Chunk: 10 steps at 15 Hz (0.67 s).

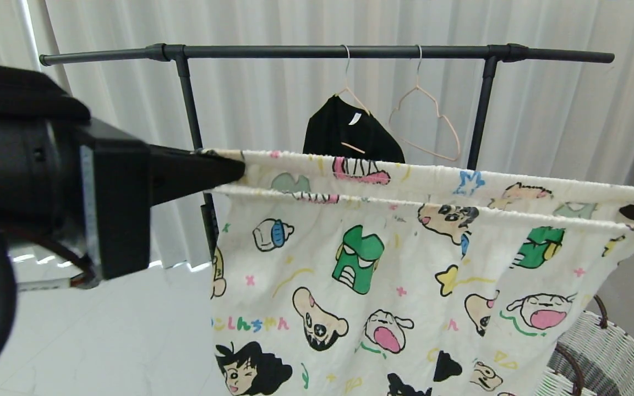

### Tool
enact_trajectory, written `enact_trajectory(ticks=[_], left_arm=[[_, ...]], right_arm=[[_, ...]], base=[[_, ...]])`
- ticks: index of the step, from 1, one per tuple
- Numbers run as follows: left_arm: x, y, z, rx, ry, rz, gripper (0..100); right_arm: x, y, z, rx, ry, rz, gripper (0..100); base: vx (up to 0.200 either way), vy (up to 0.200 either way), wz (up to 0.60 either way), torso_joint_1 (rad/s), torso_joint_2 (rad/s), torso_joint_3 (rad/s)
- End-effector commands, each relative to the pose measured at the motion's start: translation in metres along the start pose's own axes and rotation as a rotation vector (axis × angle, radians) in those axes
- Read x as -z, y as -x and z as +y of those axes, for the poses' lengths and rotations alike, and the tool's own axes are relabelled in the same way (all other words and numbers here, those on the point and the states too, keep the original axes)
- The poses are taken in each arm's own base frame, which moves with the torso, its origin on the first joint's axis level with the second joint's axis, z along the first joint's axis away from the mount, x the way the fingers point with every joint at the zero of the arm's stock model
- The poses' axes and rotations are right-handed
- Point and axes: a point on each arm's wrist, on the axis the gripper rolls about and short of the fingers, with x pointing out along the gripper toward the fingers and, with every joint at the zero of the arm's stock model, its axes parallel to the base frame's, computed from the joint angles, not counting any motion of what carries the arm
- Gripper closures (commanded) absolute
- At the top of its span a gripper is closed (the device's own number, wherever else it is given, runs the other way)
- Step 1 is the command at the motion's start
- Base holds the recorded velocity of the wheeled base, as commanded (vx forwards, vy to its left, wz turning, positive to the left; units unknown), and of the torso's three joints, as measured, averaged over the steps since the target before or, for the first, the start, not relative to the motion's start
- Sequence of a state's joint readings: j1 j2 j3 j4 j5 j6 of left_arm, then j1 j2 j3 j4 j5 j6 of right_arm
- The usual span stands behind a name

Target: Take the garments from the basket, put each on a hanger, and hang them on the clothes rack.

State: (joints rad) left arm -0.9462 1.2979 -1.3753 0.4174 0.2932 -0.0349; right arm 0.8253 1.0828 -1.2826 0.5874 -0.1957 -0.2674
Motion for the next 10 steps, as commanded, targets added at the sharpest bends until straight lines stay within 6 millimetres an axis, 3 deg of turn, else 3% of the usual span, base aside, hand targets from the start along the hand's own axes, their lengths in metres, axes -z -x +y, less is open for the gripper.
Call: enact_trajectory(ticks=[1, 5, 10], left_arm=[[-0.001, -0.031, -0.007, -0.027, 0.000, 0.008, 100], [-0.004, -0.070, -0.015, -0.041, 0.015, -0.024, 100], [-0.003, -0.071, -0.013, -0.051, 0.019, -0.023, 100]], right_arm=[[0.006, 0.024, 0.004, -0.121, 0.012, -0.063, 100], [0.003, 0.028, 0.029, -0.463, 0.048, -0.102, 100], [0.001, 0.028, 0.033, -0.496, 0.053, -0.110, 100]], base=[[0.000, 0.000, 0.00, 0.000, 0.00, 0.000], [0.000, 0.000, 0.00, 0.000, 0.00, 0.000], [0.000, 0.000, 0.00, 0.000, 0.00, 0.000]])
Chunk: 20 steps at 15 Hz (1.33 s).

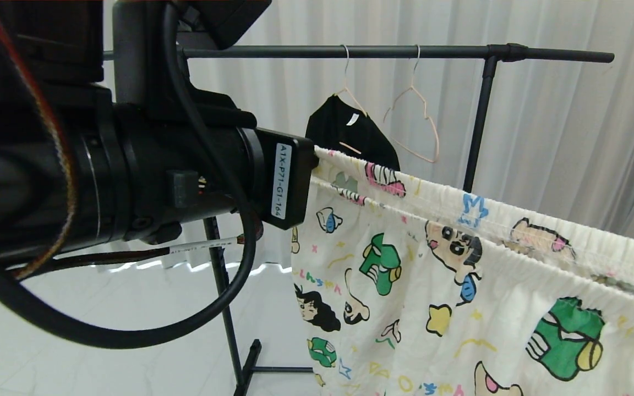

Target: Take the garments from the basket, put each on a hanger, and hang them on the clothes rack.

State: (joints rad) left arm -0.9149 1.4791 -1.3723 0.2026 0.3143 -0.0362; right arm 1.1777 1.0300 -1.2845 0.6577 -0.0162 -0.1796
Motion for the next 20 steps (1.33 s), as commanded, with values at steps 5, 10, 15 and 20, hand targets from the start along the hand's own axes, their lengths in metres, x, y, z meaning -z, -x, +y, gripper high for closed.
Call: enact_trajectory(ticks=[5, 10, 15, 20], left_arm=[[0.011, 0.031, 0.010, 0.004, -0.001, -0.001, 100], [0.048, 0.074, 0.000, 0.141, -0.058, 0.051, 100], [0.086, 0.107, -0.027, 0.398, -0.176, 0.089, 100], [0.087, 0.108, -0.037, 0.442, -0.207, 0.096, 100]], right_arm=[[0.002, -0.002, -0.005, 0.078, -0.018, 0.014, 100], [0.003, -0.061, -0.052, 0.410, 0.018, -0.100, 100], [-0.017, -0.130, -0.082, 0.456, 0.037, -0.234, 100], [-0.022, -0.138, -0.087, 0.461, 0.040, -0.252, 100]], base=[[0.000, 0.000, 0.00, 0.000, 0.00, 0.000], [0.000, 0.000, 0.00, 0.000, 0.00, 0.000], [0.000, 0.000, 0.00, 0.000, 0.00, 0.000], [0.000, 0.000, 0.00, 0.000, 0.00, 0.000]])
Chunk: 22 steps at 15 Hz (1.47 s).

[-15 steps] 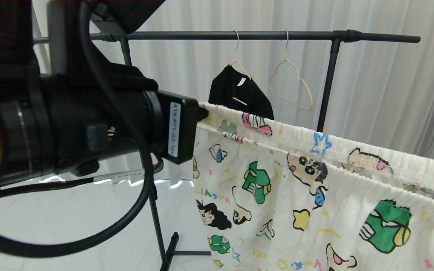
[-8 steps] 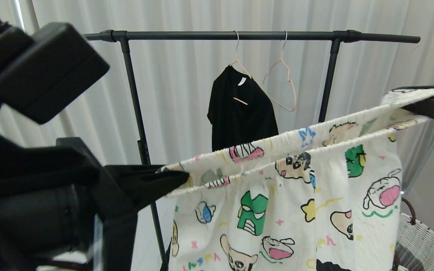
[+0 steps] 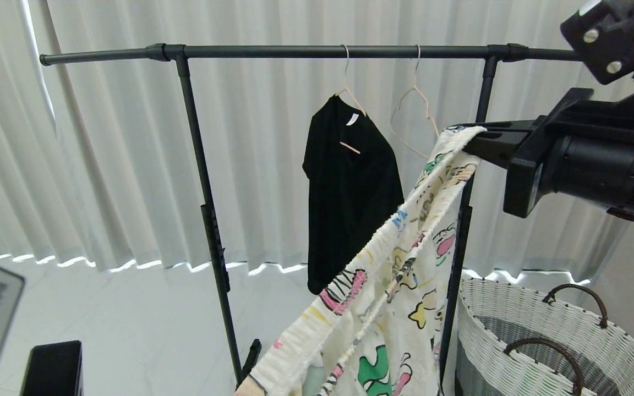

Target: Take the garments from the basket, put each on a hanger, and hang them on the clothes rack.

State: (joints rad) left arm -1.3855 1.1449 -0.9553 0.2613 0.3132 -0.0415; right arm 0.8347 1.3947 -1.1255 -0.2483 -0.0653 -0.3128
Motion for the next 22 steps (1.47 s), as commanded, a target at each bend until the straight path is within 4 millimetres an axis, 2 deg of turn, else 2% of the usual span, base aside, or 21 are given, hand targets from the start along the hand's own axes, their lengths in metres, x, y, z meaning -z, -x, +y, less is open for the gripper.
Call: enact_trajectory(ticks=[1, 3, 5, 8, 9, 10, 11, 13, 17, 21, 22], left_arm=[[0.000, 0.001, -0.001, 0.007, -0.003, -0.002, 100], [0.000, 0.001, 0.001, -0.007, 0.003, -0.004, 100], [0.000, -0.005, 0.015, -0.098, 0.032, 0.017, 100], [-0.004, -0.033, 0.062, -0.341, 0.020, 0.115, 100], [-0.010, -0.040, 0.073, -0.388, 0.029, 0.122, 100], [-0.025, -0.050, 0.085, -0.433, 0.045, 0.110, 100], [-0.033, -0.052, 0.087, -0.436, 0.047, 0.091, 100], [-0.038, -0.052, 0.083, -0.417, 0.037, 0.073, 100], [-0.039, -0.050, 0.077, -0.395, 0.027, 0.062, 100], [-0.040, -0.050, 0.077, -0.397, 0.028, 0.059, 100], [-0.040, -0.050, 0.077, -0.397, 0.028, 0.061, 100]], right_arm=[[0.004, -0.007, 0.002, -0.005, 0.001, 0.017, 100], [0.004, -0.006, 0.001, -0.001, 0.001, 0.016, 100], [-0.001, 0.015, -0.002, -0.002, 0.003, 0.024, 100], [-0.004, 0.078, -0.007, -0.060, 0.009, 0.160, 100], [-0.003, 0.093, -0.006, -0.085, 0.013, 0.184, 100], [0.000, 0.114, 0.000, -0.163, 0.034, 0.221, 100], [0.002, 0.118, 0.005, -0.201, 0.047, 0.236, 100], [0.003, 0.113, 0.006, -0.204, 0.049, 0.250, 100], [0.003, 0.105, 0.007, -0.204, 0.047, 0.251, 100], [0.004, 0.107, 0.006, -0.196, 0.042, 0.253, 100], [0.004, 0.107, 0.006, -0.187, 0.043, 0.256, 0]], base=[[0.000, 0.000, 0.00, 0.000, 0.00, 0.000], [0.000, 0.000, 0.00, 0.000, 0.00, 0.000], [0.000, 0.000, 0.00, 0.000, 0.00, 0.000], [0.000, 0.000, 0.00, 0.000, 0.00, 0.000], [0.000, 0.000, 0.00, 0.000, 0.00, 0.000], [0.000, 0.000, 0.00, 0.000, 0.00, 0.000], [0.000, 0.000, 0.00, 0.000, 0.00, 0.000], [0.000, 0.000, 0.00, 0.000, 0.00, 0.000], [0.000, 0.000, 0.00, 0.000, 0.00, 0.000], [0.000, 0.000, 0.00, 0.000, 0.00, 0.000], [0.000, 0.000, 0.00, 0.000, 0.00, 0.000]])
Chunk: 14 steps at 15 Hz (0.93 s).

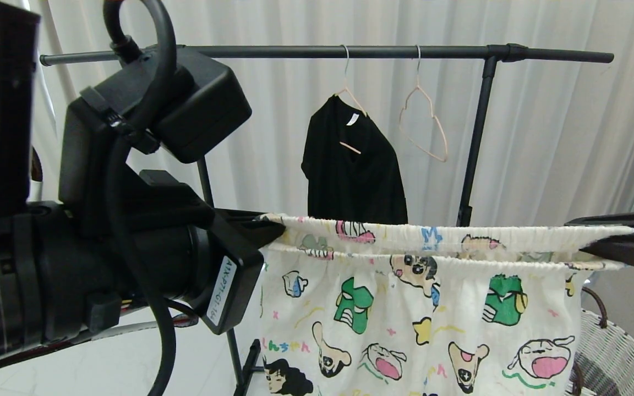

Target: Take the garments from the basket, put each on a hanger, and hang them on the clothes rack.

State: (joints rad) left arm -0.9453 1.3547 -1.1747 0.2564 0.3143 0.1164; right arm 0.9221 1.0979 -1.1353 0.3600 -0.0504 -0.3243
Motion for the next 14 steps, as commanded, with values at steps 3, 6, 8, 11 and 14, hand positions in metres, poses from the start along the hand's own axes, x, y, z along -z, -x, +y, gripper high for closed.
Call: enact_trajectory(ticks=[3, 6, 8, 11, 14], left_arm=[[0.002, -0.004, 0.004, -0.032, 0.007, 0.015, 100], [0.016, -0.013, 0.018, -0.201, 0.023, 0.094, 100], [0.027, -0.004, 0.021, -0.210, 0.025, 0.103, 100], [0.043, 0.004, 0.020, -0.208, 0.025, 0.119, 100], [0.048, -0.002, 0.019, -0.226, 0.042, 0.041, 100]], right_arm=[[0.009, 0.002, 0.003, -0.005, 0.009, 0.021, 0], [0.022, 0.017, 0.007, 0.004, 0.012, 0.012, 0], [0.029, 0.024, -0.008, 0.205, -0.110, 0.057, 0], [0.057, 0.016, -0.043, 0.717, -0.212, 0.351, 0], [0.080, 0.010, -0.041, 0.800, -0.211, 0.464, 0]], base=[[0.000, 0.000, 0.00, 0.000, 0.00, 0.000], [0.000, 0.000, 0.00, 0.000, 0.00, 0.000], [0.000, 0.000, 0.00, 0.000, 0.00, 0.000], [0.000, 0.000, 0.00, 0.000, 0.00, 0.000], [0.000, 0.000, 0.00, 0.000, 0.00, 0.000]])
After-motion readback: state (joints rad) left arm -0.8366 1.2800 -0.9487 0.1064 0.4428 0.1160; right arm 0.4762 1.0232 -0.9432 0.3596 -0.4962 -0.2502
